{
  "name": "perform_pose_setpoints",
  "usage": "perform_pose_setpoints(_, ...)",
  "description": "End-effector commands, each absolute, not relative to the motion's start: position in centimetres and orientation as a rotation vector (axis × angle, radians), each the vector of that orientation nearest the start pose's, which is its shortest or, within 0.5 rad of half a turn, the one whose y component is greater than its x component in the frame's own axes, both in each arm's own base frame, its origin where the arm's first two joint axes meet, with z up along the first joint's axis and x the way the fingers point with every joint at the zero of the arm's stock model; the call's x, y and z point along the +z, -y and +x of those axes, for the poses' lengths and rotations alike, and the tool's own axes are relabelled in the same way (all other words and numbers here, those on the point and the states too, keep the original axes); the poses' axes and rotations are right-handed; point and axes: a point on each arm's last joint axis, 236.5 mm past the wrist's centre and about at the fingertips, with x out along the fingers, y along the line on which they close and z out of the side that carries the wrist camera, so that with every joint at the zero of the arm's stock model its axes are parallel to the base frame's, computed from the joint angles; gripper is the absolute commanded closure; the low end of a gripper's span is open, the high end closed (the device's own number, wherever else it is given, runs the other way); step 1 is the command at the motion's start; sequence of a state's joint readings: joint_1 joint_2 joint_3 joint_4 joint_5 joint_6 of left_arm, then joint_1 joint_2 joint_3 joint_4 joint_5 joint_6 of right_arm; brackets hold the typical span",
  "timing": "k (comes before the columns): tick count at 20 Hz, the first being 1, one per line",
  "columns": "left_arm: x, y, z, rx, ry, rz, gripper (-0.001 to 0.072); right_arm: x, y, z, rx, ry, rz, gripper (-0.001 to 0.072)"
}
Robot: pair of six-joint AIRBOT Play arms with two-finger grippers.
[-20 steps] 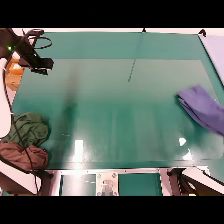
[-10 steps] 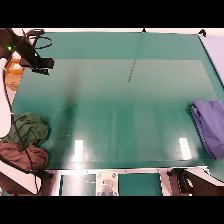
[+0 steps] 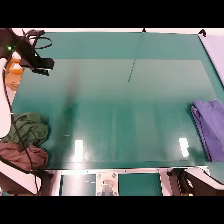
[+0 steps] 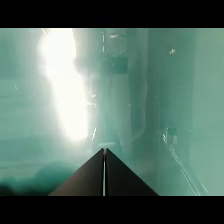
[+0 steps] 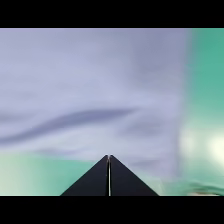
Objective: Fold the shirts.
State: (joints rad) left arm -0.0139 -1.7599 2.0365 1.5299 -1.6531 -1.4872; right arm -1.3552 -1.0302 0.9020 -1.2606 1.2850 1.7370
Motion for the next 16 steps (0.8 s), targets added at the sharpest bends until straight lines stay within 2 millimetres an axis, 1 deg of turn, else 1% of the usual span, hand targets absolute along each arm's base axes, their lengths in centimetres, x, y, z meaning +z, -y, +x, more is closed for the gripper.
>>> perform_pose_setpoints(1,7.4,3.1,44.9,-0.15,-1.436,-0.006,0.0682,5.7,23.7,22.9,-0.753,-0.793,1.164,0.0696)
perform_pose_setpoints(2,7.4,4.3,43.7,-0.187,-1.452,-0.041,0.0682,6.8,21.5,26.7,-0.632,-0.782,1.079,0.0696)
perform_pose_setpoints(3,7.3,5.1,42.4,-0.204,-1.463,-0.064,0.0681,7.4,18.7,29.5,-0.524,-0.798,1.013,0.0697)
perform_pose_setpoints(4,7.2,5.8,40.9,-0.211,-1.464,-0.066,0.0682,7.6,15.0,31.8,-0.41,-0.846,0.935,0.0697)
perform_pose_setpoints(5,7.0,6.4,39.2,-0.216,-1.463,-0.064,0.0682,7.3,11.4,33.1,-0.315,-0.901,0.872,0.0697)
perform_pose_setpoints(6,6.7,7.1,37.1,-0.216,-1.464,-0.068,0.0682,6.9,7.9,33.7,-0.234,-0.955,0.801,0.0697)
perform_pose_setpoints(7,6.3,7.6,34.9,-0.215,-1.463,-0.073,0.0681,6.0,4.2,33.6,-0.153,-1.012,0.723,0.0697)
perform_pose_setpoints(8,5.8,8.0,32.8,-0.212,-1.463,-0.08,0.0682,5.0,0.6,33.2,-0.075,-1.066,0.656,0.0697)
perform_pose_setpoints(9,5.3,8.4,30.8,-0.209,-1.464,-0.094,0.0682,3.9,-2.4,32.4,-0.005,-1.109,0.609,0.0697)
perform_pose_setpoints(10,4.8,8.8,28.7,-0.212,-1.468,-0.112,0.0681,2.8,-5.4,31.5,0.063,-1.146,0.565,0.0697)
perform_pose_setpoints(11,4.4,8.9,27.0,-0.212,-1.473,-0.13,0.0682,2.0,-7.5,30.7,0.113,-1.169,0.532,0.0697)
perform_pose_setpoints(12,4.0,9.0,25.4,-0.214,-1.478,-0.151,0.0681,1.6,-9.2,30.3,0.155,-1.176,0.502,0.0697)
perform_pose_setpoints(13,3.7,8.7,24.5,-0.207,-1.478,-0.15,0.068,1.5,-10.5,30.2,0.198,-1.169,0.464,0.0697)
perform_pose_setpoints(14,3.6,8.5,23.9,-0.204,-1.473,-0.147,0.068,1.5,-11.6,29.8,0.238,-1.178,0.437,0.0696)
perform_pose_setpoints(16,3.6,8.5,23.5,-0.204,-1.484,-0.146,0.068,1.3,-13.1,28.7,0.282,-1.208,0.406,0.0696)
